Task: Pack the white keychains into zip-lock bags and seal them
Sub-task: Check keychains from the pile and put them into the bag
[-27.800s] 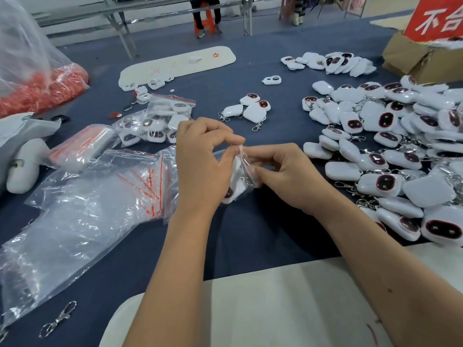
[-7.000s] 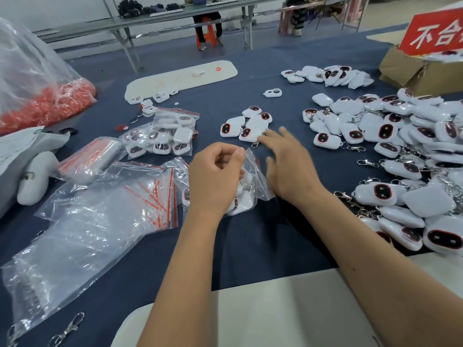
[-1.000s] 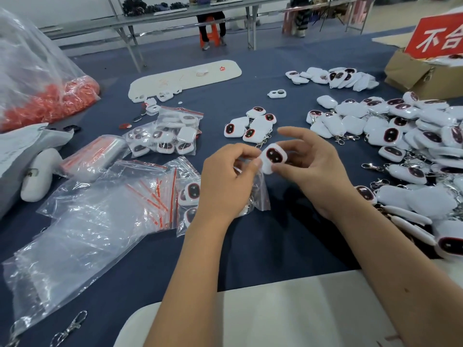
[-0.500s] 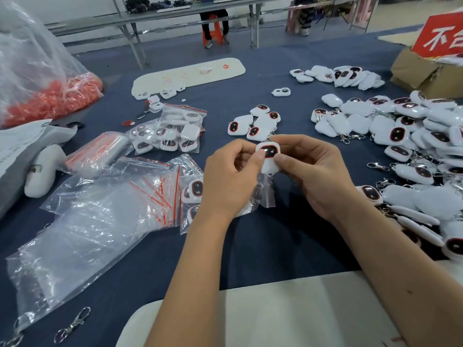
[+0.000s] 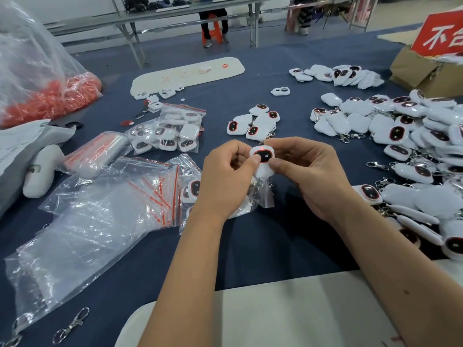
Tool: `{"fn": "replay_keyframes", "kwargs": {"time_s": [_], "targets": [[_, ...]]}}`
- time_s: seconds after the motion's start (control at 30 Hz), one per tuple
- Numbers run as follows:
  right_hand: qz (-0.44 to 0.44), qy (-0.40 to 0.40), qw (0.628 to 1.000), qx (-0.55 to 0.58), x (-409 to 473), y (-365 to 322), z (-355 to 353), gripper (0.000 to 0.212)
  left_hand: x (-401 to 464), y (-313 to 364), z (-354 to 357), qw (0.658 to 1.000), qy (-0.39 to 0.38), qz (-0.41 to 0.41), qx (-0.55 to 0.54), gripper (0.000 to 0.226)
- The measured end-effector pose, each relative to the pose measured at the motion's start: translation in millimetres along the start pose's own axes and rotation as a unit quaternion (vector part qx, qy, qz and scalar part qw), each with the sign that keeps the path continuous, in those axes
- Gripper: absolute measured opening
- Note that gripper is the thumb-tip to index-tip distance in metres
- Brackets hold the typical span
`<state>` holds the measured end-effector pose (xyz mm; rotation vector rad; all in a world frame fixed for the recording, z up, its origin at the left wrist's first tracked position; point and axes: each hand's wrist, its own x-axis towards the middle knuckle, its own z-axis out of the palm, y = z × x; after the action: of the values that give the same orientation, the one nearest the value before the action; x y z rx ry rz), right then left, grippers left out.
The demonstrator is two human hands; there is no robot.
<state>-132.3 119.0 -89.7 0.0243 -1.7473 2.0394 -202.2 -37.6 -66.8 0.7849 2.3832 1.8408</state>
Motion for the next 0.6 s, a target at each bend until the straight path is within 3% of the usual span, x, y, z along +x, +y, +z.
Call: {"fn": "replay_keyframes", "kwargs": {"time_s": [0.43, 0.6], "targets": [[0.004, 0.007, 1.000, 0.000, 1.5, 1.7, -1.1, 0.033, -0.6, 0.7, 2.5, 1.000, 0.004, 0.001, -0.004, 0.007], [0.022, 0.007, 1.000, 0.018, 1.0, 2.9, 0.7, 0.023, -1.9, 1.4, 2.2, 1.000, -0.004, 0.011, -0.003, 0.006]]}}
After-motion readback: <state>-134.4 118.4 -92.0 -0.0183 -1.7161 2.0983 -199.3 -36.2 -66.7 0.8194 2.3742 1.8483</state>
